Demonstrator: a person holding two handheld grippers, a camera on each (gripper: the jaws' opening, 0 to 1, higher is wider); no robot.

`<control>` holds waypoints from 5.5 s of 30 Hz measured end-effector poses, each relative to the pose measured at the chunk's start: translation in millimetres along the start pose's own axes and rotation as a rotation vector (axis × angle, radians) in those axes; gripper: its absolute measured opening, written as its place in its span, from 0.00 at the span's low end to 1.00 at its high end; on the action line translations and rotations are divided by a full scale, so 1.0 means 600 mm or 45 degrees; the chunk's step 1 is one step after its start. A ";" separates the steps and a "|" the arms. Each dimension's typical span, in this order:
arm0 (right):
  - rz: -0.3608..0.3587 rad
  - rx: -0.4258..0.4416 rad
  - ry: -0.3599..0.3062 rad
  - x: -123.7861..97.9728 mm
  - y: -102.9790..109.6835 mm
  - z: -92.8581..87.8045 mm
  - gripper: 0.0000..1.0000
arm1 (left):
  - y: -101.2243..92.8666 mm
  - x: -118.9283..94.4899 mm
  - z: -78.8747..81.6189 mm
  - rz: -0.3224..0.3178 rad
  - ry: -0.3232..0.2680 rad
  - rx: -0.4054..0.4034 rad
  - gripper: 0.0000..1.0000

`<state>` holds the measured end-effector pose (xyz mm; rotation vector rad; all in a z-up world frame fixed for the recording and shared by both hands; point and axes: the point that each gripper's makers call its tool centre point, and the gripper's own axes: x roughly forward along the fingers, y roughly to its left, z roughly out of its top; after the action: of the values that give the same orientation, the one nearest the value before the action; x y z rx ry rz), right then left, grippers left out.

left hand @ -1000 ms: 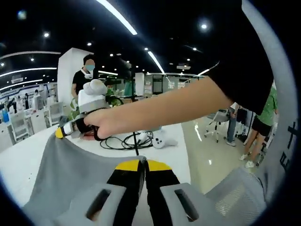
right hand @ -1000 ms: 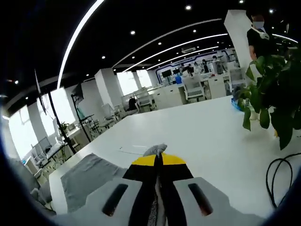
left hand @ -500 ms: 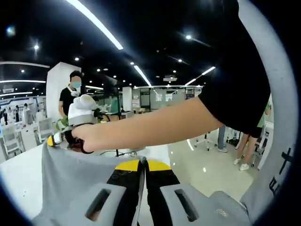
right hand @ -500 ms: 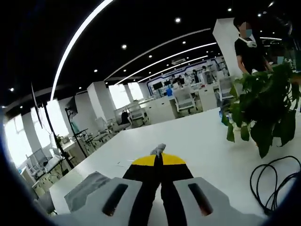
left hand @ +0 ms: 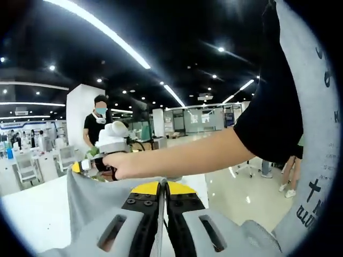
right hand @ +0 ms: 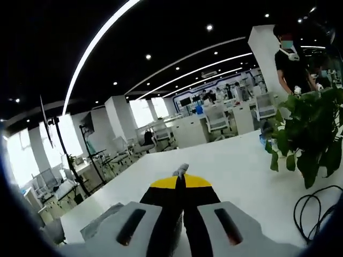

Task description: Fold the towel on the table until its edges align and the towel forms a compact rectangular stack.

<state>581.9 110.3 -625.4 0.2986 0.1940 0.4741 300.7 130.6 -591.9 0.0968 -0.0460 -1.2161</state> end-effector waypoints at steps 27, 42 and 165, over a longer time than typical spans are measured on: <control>0.261 -0.036 0.035 0.140 0.253 0.027 0.00 | 0.162 -0.311 0.050 0.655 -0.089 -0.067 0.04; 0.337 -0.050 0.100 0.198 0.346 -0.003 0.00 | 0.193 -0.424 0.035 0.865 -0.063 -0.088 0.04; 0.511 -0.228 0.686 0.458 0.503 -0.525 0.13 | 0.293 -0.836 -0.538 1.689 0.613 -0.765 0.23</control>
<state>615.8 571.2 -853.7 0.0247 0.6188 0.9615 318.8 677.5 -887.1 -0.1596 0.5919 0.1721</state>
